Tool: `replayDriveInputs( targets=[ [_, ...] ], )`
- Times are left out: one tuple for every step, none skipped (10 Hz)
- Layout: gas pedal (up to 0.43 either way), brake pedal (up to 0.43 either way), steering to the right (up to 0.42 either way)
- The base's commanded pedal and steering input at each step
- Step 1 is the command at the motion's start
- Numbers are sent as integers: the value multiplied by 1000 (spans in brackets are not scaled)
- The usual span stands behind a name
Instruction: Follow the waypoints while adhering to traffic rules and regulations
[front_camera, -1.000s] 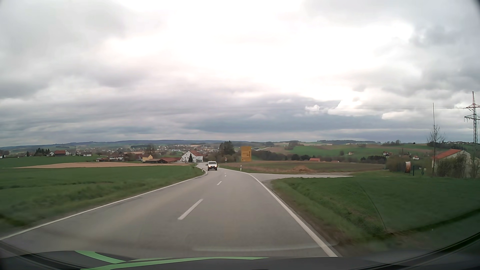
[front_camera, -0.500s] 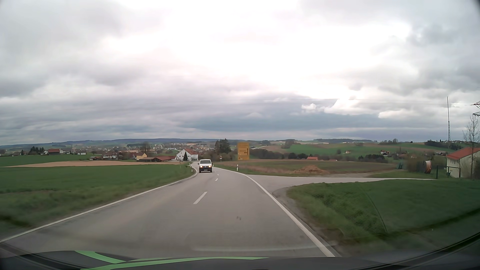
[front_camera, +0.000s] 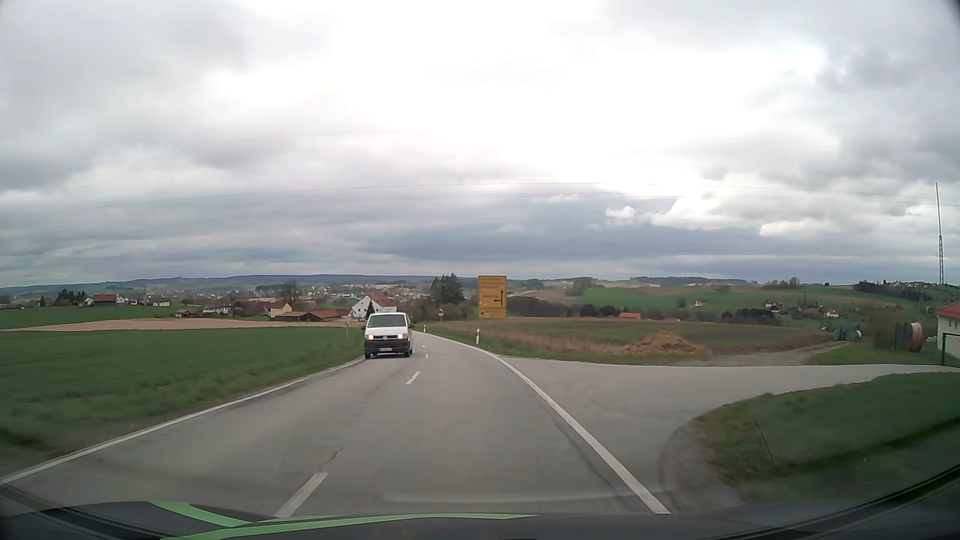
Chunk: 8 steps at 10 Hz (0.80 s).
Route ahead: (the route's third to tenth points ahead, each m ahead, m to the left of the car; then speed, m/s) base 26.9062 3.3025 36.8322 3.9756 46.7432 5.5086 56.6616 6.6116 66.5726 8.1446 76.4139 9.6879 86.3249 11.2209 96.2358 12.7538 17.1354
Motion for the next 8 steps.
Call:
replayDriveInputs(
  targets=[
    [0,0,-7],
    [0,0,-7],
    [0,0,-8],
    [0,0,-10],
    [0,0,-13],
    [0,0,-13],
    [0,0,-14],
    [0,0,-15]
  ],
)
